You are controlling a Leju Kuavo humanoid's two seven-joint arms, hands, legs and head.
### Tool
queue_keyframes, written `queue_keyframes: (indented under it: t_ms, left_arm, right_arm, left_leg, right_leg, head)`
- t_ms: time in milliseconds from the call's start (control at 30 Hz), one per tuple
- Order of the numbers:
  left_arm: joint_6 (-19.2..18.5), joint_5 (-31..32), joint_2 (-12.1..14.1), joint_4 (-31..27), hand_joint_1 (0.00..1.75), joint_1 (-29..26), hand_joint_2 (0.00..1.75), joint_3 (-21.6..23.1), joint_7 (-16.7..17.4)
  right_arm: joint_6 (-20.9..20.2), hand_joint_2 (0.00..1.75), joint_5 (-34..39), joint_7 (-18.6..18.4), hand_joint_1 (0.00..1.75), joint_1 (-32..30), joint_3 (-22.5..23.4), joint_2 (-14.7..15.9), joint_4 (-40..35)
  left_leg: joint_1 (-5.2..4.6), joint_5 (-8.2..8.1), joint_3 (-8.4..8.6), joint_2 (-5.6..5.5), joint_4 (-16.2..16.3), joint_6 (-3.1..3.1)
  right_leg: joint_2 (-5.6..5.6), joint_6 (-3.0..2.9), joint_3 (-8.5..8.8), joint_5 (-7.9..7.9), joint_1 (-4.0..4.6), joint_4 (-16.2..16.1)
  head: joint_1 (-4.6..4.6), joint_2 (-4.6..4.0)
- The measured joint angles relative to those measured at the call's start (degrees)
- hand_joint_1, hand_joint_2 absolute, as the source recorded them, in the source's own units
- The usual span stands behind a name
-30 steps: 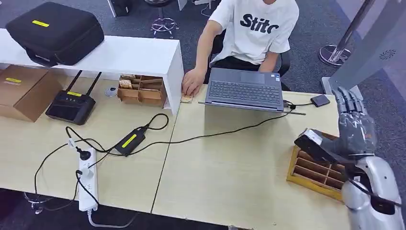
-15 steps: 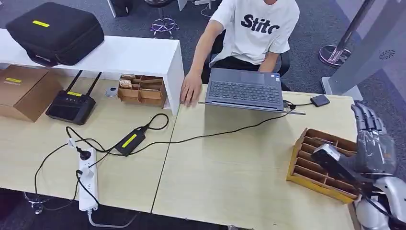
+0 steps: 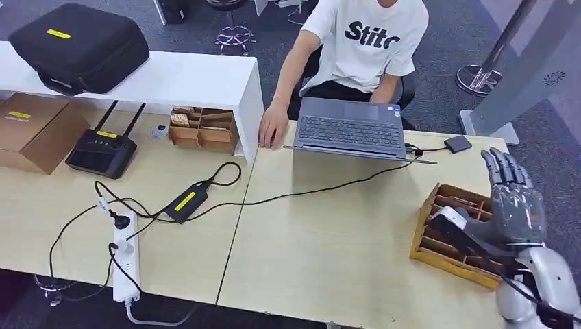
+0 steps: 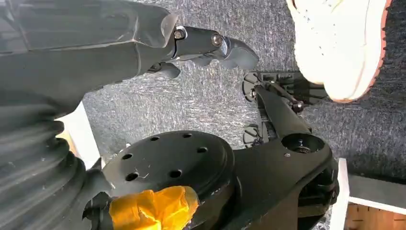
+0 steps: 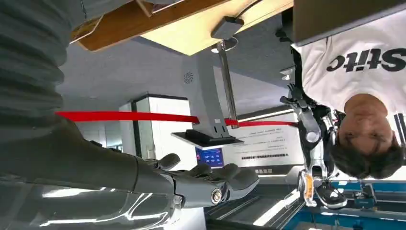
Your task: Pass the card to the sensor for recognition and then transmit it.
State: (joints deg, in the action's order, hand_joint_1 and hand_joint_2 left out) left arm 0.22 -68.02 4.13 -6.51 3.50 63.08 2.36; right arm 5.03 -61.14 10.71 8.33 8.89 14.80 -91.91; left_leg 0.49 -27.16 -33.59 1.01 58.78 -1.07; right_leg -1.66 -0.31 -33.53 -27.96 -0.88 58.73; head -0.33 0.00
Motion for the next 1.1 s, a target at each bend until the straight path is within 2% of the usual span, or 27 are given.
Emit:
queue_keyframes:
  t_ms: [200, 467, 833, 1100]
  left_arm:
    - [-0.2, 0.0, 0.0, 0.0, 0.0, 0.1, 1.75, 1.3, 0.0]
    - [-0.2, -0.2, 0.0, 0.0, 0.0, 0.3, 1.75, 2.4, 0.1]
    - [-0.3, -1.1, 0.2, 0.0, 0.0, 0.3, 1.75, 3.1, 0.1]
    - [-0.3, -1.8, 0.3, 0.0, 0.0, 0.3, 1.75, 4.0, 0.1]
  right_arm:
    - [2.2, 1.75, -6.8, -3.4, 0.0, 3.0, -4.2, -2.0, 4.9]
    - [3.4, 1.75, -9.8, -5.1, 0.0, 5.4, -7.5, -3.6, 9.9]
    - [4.1, 1.75, -11.7, -6.3, 0.0, 6.4, -8.2, -4.2, 12.9]
    - [4.0, 1.75, -11.7, -6.3, 0.0, 6.5, -6.2, -4.4, 14.1]
  left_leg:
    - [0.01, 0.0, 0.0, 0.0, 0.0, 0.0]
    - [0.0, 0.0, -0.01, -0.02, 0.0, 0.0]
    - [0.0, 0.0, 0.0, -0.02, 0.0, 0.0]
    - [0.0, 0.0, 0.0, -0.01, 0.0, 0.0]
  right_leg:
    - [0.0, 0.0, 0.0, 0.0, 0.01, 0.0]
    - [-0.02, 0.0, 0.0, 0.0, 0.01, 0.0]
    - [-0.01, 0.0, -0.01, 0.0, 0.01, 0.0]
    - [-0.01, 0.0, -0.01, 0.0, 0.01, 0.0]
  head:
    - [0.0, 0.0]
    - [0.0, 0.0]
    - [0.0, 0.0]
    - [0.0, 0.0]
